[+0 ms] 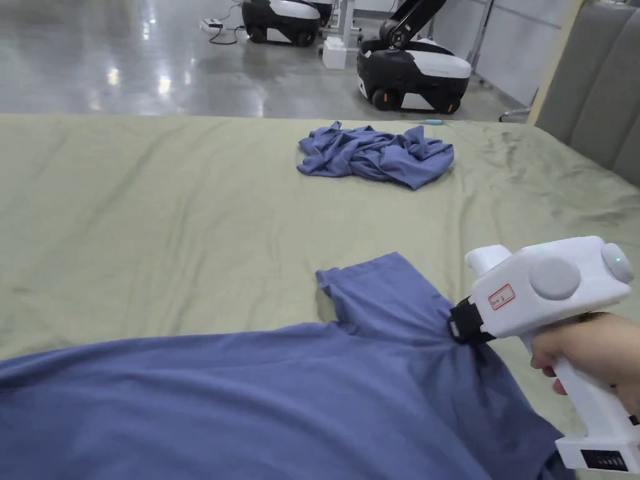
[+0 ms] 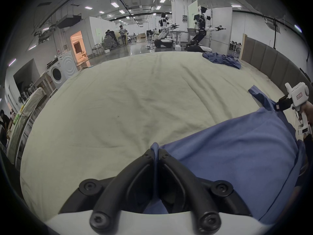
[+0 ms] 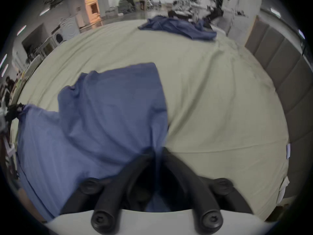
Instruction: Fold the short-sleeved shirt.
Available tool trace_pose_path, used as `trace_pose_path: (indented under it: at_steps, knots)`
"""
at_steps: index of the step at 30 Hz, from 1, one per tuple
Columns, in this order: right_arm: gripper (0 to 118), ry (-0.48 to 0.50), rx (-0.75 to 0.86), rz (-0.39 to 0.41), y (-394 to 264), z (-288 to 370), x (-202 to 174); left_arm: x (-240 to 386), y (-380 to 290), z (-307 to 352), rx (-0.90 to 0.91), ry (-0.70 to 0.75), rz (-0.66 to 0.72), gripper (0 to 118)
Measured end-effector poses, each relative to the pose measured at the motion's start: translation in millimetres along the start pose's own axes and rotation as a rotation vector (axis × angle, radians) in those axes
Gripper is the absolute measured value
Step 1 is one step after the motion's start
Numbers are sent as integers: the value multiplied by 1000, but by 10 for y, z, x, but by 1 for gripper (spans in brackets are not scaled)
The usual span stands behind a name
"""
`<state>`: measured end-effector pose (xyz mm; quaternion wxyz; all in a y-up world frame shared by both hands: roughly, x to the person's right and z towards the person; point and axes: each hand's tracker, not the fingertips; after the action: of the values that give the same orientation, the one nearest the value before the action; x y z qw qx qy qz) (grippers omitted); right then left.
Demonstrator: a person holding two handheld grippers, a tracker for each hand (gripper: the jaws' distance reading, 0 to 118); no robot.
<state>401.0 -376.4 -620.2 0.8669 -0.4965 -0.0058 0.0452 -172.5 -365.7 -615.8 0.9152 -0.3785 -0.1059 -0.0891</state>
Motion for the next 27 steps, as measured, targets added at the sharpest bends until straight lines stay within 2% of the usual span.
trace_pose_path:
  at_steps: [2, 4, 6, 11, 16, 20, 23, 27]
  knots:
    - [4, 4, 24, -33, -46, 129, -5, -3, 9, 92, 1, 1, 4, 3]
    - [4, 4, 124, -57, -88, 369, 22, -69, 38, 233, 23, -1, 30, 3]
    - [4, 55, 197, -95, -142, 707, 14, -109, 60, 439, 43, -4, 51, 3]
    - [4, 85, 307, -36, -577, 1711, -55, -265, -51, 1227, 107, -20, 89, 3]
    - [4, 97, 337, -13, -1404, 2503, -98, -444, -590, 1998, 117, -107, 150, 3]
    - [4, 97, 301, 14, -2050, 2598, -194, -401, -1176, 2266, 85, -113, 134, 3]
    - [4, 61, 230, 22, -2515, 2436, -316, -327, -1624, 2315, 12, -152, 172, 3]
    - [4, -17, 162, 55, -2984, 2094, -425, -166, -2111, 2246, -59, -125, 126, 3]
